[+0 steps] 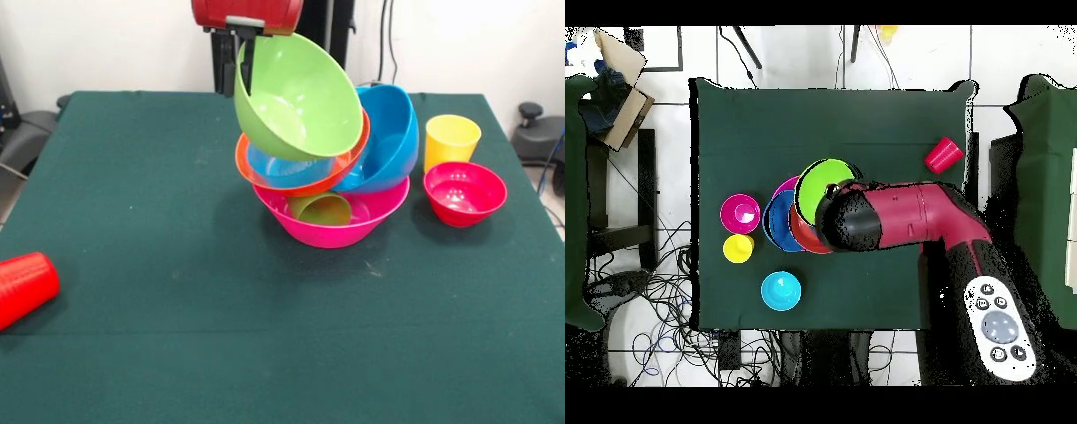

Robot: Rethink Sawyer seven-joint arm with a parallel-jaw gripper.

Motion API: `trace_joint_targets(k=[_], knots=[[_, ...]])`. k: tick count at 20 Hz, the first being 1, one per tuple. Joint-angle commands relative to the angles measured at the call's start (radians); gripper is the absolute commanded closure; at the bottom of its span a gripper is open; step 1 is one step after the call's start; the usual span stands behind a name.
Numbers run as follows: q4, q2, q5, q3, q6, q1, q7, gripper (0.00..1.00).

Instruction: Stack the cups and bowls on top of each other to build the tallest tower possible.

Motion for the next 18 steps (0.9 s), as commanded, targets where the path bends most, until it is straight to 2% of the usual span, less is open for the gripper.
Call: trace_joint_targets(k=[1, 5, 8, 18], knots=[[0.141, 0.016, -0.057, -0.060, -0.133, 0.010, 0.105, 1.00], [0.172, 0.017, -0.074, -0.092, -0.184, 0.019, 0.106, 1.00], [0.180, 0.011, -0.087, -0.143, -0.189, 0.058, 0.128, 1.00], [0.190, 0.005, -0.051, -0.232, -0.209, 0.163, 0.162, 1.00]])
